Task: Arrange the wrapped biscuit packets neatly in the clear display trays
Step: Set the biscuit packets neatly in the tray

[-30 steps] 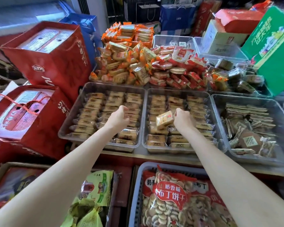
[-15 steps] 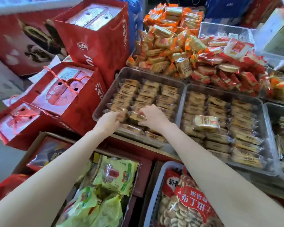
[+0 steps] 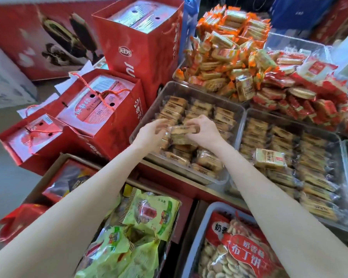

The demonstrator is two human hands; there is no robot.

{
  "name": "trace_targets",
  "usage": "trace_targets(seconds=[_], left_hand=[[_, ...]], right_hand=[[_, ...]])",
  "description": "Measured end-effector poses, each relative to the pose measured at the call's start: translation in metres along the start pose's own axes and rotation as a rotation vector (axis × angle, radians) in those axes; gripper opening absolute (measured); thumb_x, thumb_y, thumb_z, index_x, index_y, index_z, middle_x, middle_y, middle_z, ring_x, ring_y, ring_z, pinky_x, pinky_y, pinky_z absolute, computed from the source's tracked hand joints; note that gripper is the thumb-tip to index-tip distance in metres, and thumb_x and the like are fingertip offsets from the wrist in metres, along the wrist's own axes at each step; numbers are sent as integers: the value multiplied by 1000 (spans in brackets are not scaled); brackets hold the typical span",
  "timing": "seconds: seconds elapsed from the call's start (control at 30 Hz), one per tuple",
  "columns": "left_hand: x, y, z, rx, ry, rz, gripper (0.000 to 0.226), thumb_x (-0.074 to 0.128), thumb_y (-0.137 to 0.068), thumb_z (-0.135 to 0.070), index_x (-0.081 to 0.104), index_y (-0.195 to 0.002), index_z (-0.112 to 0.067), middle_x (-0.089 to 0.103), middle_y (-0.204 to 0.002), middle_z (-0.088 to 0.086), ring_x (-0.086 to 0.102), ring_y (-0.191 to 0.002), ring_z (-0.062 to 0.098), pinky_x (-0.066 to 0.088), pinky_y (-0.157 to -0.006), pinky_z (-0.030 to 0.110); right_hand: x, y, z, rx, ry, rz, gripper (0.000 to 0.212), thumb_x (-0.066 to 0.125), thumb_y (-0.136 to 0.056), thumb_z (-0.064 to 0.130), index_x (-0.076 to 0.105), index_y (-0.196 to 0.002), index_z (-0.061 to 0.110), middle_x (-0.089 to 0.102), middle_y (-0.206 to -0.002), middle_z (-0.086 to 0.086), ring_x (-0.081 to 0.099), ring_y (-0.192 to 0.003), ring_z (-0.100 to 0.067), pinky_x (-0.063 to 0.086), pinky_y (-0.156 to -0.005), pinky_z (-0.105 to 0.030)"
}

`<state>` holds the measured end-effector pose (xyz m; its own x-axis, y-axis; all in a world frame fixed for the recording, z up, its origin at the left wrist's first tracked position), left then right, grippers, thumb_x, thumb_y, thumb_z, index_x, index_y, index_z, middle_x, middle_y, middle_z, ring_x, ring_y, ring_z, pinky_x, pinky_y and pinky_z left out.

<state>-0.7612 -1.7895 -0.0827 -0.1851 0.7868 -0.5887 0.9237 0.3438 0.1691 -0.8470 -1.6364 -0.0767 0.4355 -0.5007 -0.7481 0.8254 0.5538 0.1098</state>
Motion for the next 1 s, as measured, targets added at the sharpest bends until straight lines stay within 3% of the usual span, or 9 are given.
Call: trace_targets(seconds=[0.07,0.17,0.23,0.33,0.47,0.6,0.83,1.0], left_hand=[[-4,-2,-17,10,225,11,32,56,-92,-9,59,-124,-13,64,-117,6,61,-107,19,48,-96,33],[-9,0,-39,11,349,-29,25,66,-86,-10,66,-112,-9,69,-100,2,67,-85,9,54,-71,17],[-8,1,-50,-35,473,5,22,68,-84,-13,68,-106,-9,70,-99,5,69,-84,10,55,-74,19],[-6,5,-69,-100,646,98,16,67,-86,-18,66,-98,-8,69,-102,13,68,-94,21,57,-81,27],[-3,15,-92,-43,716,107,10,60,-90,-12,57,-81,-9,67,-90,11,69,-74,13,56,-63,19],[-4,18,-99,-44,740,32,17,55,-93,-7,48,-78,-10,66,-88,14,69,-65,13,55,-57,21],[-4,20,-102,-87,819,-48,23,51,-94,0,42,-75,-11,67,-82,12,70,-64,14,54,-55,21],[-7,15,-104,-105,791,-123,22,50,-94,0,42,-76,-10,65,-80,9,68,-60,8,56,-56,20]], right_hand=[[-24,7,7,6,-177,12,30,67,-86,22,65,-116,15,49,-109,2,44,-103,-12,35,-89,-24],[-43,17,2,65,-410,-39,30,71,-84,23,63,-112,20,57,-112,1,53,-106,-15,45,-89,-29],[-50,23,-5,147,-609,-109,37,75,-80,22,58,-113,18,62,-112,-7,59,-106,-22,52,-90,-35],[-59,34,-12,179,-799,-159,36,76,-78,21,58,-108,11,64,-110,-11,63,-105,-26,55,-87,-35],[-66,45,-16,175,-841,-202,25,73,-81,27,58,-98,17,66,-107,-9,63,-103,-23,53,-91,-37],[-76,51,-15,143,-1207,-151,7,59,-91,14,64,-94,9,73,-88,-3,67,-89,-16,54,-84,-28],[-86,58,-17,150,-1249,-158,8,62,-88,11,69,-90,10,72,-80,0,65,-77,-12,53,-67,-19],[-92,61,-15,118,-1159,-181,7,62,-88,8,69,-89,7,71,-79,-3,68,-76,-14,57,-76,-23]])
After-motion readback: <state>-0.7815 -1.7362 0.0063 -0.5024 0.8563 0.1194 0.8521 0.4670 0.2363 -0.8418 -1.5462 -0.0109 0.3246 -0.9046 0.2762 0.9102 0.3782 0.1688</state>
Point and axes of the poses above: each hand's wrist, its own y-axis away from the middle knuckle, its own x-axis out of the palm, z = x × y, the point moved 1 cm from there along -y, towards the middle knuckle
